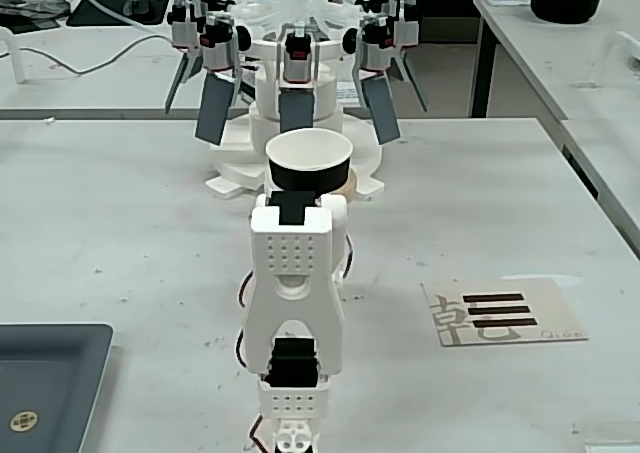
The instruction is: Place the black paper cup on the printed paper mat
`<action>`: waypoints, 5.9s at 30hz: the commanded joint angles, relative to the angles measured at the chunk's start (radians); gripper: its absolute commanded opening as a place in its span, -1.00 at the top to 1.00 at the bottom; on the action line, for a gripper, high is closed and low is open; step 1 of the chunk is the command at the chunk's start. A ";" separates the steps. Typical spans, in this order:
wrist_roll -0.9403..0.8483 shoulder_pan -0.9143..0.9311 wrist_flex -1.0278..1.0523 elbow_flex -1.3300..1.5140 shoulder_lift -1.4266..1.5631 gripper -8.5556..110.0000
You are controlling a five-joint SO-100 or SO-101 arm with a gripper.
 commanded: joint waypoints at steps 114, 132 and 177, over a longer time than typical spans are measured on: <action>0.037 0.683 -0.242 -0.471 -0.681 0.78; 0.031 0.733 -0.239 -0.454 -0.647 -0.05; 0.021 0.672 -0.245 0.195 0.127 0.14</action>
